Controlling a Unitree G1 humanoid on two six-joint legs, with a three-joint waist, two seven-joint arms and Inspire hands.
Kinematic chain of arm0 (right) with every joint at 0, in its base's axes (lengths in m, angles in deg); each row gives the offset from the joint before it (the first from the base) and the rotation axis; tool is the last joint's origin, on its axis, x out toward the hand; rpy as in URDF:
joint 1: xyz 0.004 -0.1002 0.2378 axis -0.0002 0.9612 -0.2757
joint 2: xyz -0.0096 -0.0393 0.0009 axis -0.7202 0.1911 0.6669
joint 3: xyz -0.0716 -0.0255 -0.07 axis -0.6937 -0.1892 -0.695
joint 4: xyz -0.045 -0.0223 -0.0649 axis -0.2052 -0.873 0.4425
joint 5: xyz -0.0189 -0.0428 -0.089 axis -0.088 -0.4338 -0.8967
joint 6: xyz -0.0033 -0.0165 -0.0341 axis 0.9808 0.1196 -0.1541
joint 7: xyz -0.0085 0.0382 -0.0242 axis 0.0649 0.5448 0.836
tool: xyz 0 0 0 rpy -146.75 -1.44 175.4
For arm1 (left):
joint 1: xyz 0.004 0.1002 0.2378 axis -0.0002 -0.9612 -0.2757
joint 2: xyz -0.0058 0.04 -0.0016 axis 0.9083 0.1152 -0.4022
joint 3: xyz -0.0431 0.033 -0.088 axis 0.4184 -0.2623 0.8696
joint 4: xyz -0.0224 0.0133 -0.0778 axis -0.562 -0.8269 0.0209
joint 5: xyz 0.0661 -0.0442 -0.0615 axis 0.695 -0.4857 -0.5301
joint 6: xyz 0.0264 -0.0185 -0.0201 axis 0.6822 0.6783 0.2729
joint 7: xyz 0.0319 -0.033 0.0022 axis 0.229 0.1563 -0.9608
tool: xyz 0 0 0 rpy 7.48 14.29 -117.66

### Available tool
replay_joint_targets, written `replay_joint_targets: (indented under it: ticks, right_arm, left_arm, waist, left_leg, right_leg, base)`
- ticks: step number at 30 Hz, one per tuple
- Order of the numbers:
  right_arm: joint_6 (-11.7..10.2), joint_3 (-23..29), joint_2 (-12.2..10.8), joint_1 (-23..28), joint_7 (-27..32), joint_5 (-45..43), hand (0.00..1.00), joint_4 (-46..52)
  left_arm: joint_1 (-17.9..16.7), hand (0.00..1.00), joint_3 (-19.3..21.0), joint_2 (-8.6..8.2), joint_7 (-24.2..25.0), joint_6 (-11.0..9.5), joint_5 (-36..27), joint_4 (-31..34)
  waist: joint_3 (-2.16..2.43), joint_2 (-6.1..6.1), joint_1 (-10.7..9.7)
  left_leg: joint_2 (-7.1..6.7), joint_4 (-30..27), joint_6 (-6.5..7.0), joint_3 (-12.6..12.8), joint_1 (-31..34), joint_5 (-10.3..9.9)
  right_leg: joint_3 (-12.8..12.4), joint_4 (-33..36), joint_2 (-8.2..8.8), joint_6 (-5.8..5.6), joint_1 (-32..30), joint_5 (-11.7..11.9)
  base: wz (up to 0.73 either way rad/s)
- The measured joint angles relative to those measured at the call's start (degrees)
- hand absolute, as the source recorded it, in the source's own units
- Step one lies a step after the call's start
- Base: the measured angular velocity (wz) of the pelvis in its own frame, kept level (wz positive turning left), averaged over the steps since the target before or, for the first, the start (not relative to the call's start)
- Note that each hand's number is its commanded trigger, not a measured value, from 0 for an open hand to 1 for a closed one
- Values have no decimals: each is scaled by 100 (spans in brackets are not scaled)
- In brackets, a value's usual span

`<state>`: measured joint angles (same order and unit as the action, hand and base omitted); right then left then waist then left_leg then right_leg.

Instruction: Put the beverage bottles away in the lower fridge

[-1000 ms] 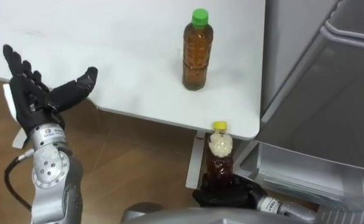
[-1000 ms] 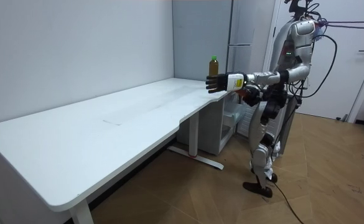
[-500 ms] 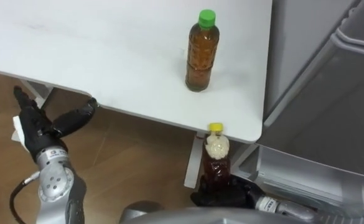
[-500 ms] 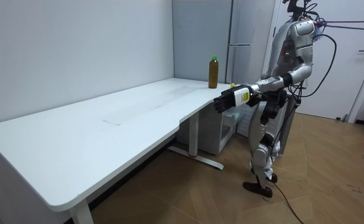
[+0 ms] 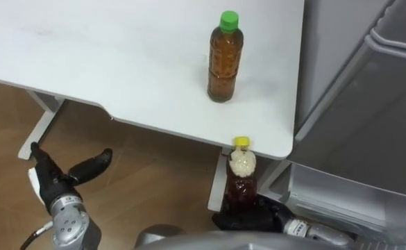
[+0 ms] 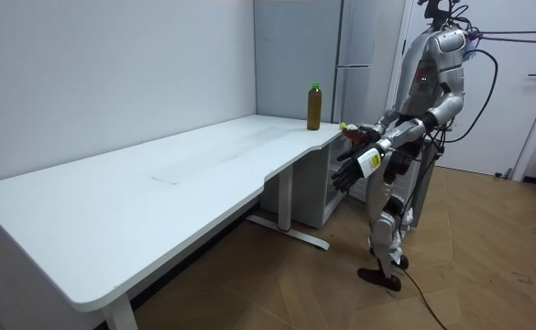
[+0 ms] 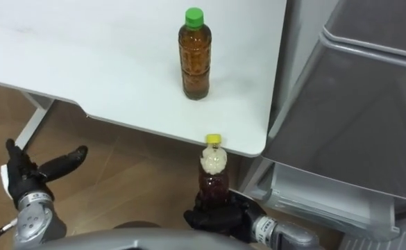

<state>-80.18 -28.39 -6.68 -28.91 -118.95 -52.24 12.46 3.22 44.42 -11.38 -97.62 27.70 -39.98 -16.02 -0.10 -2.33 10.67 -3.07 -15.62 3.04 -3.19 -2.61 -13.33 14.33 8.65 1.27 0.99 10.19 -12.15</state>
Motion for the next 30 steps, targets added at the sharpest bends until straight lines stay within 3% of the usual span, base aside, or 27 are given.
replay_joint_targets:
  ticks: [5,13,19,25,30]
  right_arm:
    - [3,2,6,32,0,59,100,-4]
    - [5,4,60,54,-145,227,100,-131]
    - [-62,7,58,-39,-198,332,100,-419]
    - [-229,-110,106,-58,-166,877,100,-746]
    - [-288,-232,138,-151,-167,1118,100,-887]
  left_arm:
    - [23,0,-5,88,188,9,-95,-625]
    - [36,0,-12,111,949,475,-303,-2617]
    - [109,0,-137,129,1673,725,-303,-3375]
    - [335,0,-649,410,2235,877,-24,-3686]
    - [470,0,-740,552,2464,968,373,-3685]
  waist:
    - [1,24,24]
    - [-1,61,-80]
    - [-2,64,-206]
    - [-5,47,-438]
    - [-4,37,-585]
  left_leg:
    - [-2,-13,1,-10,0,-1]
    - [-33,12,2,-57,2,-1]
    - [-39,27,3,-45,13,-1]
    - [-32,36,11,-2,46,6]
    - [-21,38,15,50,68,6]
  right_leg:
    - [1,-3,-20,0,11,1]
    - [23,-96,7,-9,73,-4]
    - [28,-98,16,-12,77,-6]
    - [-7,-76,21,-15,-7,-5]
    - [-25,-67,23,-20,-48,0]
  base:
    - [0]
    - [6]
    - [1]
    - [-4]
    - [-5]
